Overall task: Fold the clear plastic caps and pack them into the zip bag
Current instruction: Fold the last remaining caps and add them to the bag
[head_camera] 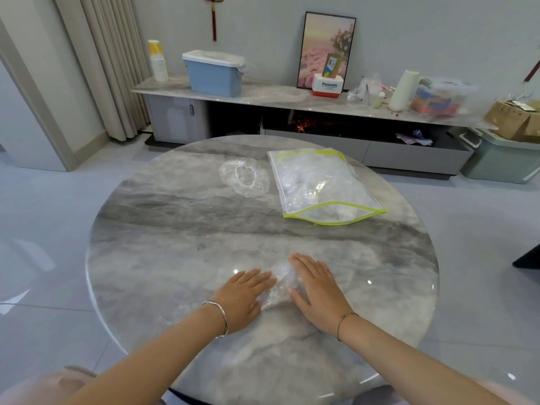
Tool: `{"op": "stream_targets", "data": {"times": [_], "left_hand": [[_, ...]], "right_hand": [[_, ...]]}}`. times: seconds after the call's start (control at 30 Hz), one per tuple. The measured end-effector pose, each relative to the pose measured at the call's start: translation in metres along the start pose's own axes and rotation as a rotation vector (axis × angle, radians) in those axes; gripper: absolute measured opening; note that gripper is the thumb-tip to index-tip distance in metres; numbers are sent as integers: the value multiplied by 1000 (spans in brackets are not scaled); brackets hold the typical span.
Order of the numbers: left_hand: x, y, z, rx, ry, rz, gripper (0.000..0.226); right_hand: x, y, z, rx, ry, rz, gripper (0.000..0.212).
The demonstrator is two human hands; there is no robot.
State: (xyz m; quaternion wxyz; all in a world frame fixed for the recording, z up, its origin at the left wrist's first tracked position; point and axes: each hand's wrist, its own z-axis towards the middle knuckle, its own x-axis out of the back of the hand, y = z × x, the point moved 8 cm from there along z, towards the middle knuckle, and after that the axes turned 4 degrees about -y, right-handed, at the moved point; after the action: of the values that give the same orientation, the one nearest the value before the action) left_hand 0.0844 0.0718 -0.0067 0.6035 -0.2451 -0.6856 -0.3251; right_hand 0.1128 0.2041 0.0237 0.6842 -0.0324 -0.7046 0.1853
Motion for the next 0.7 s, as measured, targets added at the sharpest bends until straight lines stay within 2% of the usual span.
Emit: {"op": "stream_targets", "data": {"times": [0.07, 0.17, 0.23, 0.33, 0.4, 0.5, 0.63, 0.7], "left_hand": [[0, -2, -1, 25, -53, -51, 82], [8, -2, -2, 49, -55, -57, 92], [10, 0, -4, 52, -97, -47, 97], [9, -1, -9, 48, -182, -34, 104], [10, -1, -13, 35, -215, 10, 99], [13, 1, -14, 17, -201, 36, 83], [25, 10, -13, -90, -5, 19, 70], [26, 18, -12, -158, 25, 85, 67]], "right_hand": [[11, -20, -5, 174, 102, 27, 56], [4, -35, -14, 331, 101, -31, 43], [-5, -32, -16, 310, 28, -52, 51], [-19, -16, -17, 207, -156, -82, 76], [-22, -12, -18, 190, -204, -97, 85], [-22, -16, -21, 206, -235, -89, 84], [-19, -19, -20, 222, -188, -33, 66], [-20, -18, -18, 217, -173, -22, 59]]}}
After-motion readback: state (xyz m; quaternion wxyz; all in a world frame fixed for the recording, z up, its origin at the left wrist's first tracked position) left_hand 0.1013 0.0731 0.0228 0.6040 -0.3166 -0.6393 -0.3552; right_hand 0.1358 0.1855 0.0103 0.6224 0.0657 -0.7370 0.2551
